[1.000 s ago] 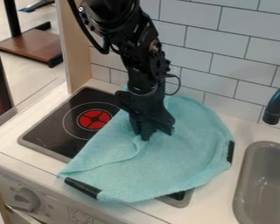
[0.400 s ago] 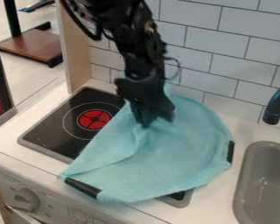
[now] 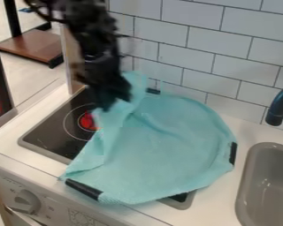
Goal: Unfold the cloth from right to left
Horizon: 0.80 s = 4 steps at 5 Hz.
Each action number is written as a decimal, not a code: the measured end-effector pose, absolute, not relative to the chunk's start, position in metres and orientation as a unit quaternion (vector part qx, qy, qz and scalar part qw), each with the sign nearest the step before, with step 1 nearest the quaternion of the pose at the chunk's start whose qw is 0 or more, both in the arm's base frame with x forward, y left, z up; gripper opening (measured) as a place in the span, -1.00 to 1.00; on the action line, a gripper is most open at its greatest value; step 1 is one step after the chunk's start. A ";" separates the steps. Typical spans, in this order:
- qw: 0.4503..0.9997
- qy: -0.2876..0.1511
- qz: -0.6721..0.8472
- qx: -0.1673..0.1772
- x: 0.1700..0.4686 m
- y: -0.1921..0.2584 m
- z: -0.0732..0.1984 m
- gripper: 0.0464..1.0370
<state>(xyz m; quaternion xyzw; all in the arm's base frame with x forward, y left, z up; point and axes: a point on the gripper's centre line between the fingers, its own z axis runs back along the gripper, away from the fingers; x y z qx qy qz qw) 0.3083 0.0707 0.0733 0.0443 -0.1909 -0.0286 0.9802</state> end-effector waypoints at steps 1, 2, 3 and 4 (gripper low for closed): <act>0.983 -0.173 -0.001 0.063 0.307 0.102 0.064 -0.99; 0.984 -0.156 0.015 0.083 0.298 0.130 0.058 -0.99; 0.983 -0.147 0.048 0.096 0.293 0.154 0.056 -0.99; 0.983 -0.136 0.059 0.107 0.289 0.165 0.053 -0.99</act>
